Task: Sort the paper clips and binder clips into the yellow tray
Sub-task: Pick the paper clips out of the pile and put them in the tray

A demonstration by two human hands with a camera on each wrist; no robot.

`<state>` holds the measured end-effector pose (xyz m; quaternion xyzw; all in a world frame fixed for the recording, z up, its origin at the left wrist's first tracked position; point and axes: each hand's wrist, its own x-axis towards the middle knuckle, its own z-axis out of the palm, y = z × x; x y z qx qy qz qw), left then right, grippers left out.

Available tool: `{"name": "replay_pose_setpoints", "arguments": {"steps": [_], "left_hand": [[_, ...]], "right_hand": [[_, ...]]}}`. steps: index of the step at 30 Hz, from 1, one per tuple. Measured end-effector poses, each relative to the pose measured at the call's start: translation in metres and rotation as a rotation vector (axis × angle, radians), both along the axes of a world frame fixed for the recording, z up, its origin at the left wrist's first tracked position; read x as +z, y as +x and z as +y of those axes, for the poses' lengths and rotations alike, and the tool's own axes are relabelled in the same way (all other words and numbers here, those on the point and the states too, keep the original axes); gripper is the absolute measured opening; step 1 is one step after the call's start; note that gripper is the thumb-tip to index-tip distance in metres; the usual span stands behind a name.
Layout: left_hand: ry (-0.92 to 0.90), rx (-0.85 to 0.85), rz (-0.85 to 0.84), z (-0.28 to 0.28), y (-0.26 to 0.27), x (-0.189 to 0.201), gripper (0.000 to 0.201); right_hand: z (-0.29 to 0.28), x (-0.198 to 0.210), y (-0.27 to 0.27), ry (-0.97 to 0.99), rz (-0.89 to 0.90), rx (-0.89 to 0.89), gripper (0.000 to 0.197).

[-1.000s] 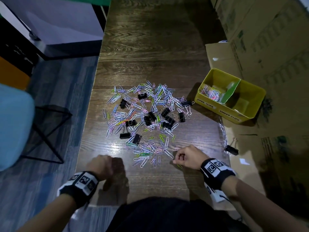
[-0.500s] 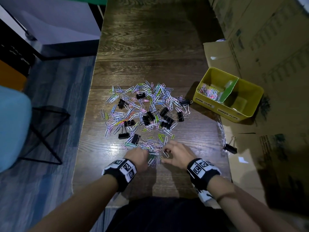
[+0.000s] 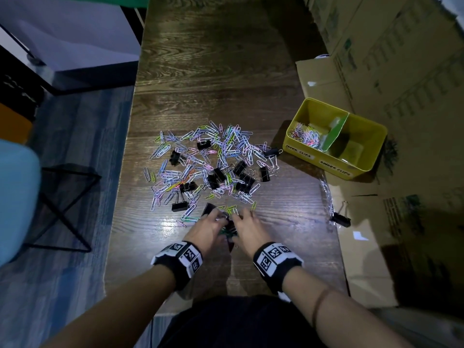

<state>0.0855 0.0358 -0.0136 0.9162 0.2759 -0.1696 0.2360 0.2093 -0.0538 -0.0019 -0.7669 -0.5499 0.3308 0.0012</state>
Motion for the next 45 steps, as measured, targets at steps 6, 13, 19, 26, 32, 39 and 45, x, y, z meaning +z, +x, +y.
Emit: {"name": "replay_pose_setpoints", "arguments": {"steps": [6, 13, 19, 26, 32, 39, 45], "left_hand": [[0.036, -0.12, -0.089, 0.003, 0.004, -0.004, 0.023], [0.102, -0.083, -0.087, 0.015, -0.001, -0.006, 0.023], [0.222, -0.153, -0.209, 0.032, -0.005, 0.005, 0.017], [-0.09, 0.097, -0.355, 0.048, -0.003, 0.031, 0.016], [-0.642, 0.606, -0.42, 0.069, 0.013, 0.056, 0.012], [-0.931, 0.652, -0.613, 0.091, 0.081, 0.106, 0.006], [-1.066, 0.595, -0.813, 0.1, 0.195, 0.13, 0.007]], "right_hand": [[-0.003, -0.001, 0.021, 0.059, 0.059, 0.019, 0.028], [-0.006, -0.004, 0.021, 0.002, 0.048, -0.021, 0.041], [-0.009, -0.005, 0.018, 0.06, -0.051, 0.029, 0.05], [-0.009, -0.001, 0.036, 0.14, 0.16, -0.123, 0.032], [-0.012, 0.015, 0.058, 0.245, 0.563, -0.618, 0.033], [-0.015, 0.055, 0.089, 0.464, 0.795, -0.891, 0.021], [-0.004, 0.097, 0.134, 0.816, 0.731, -1.032, 0.021]]}}
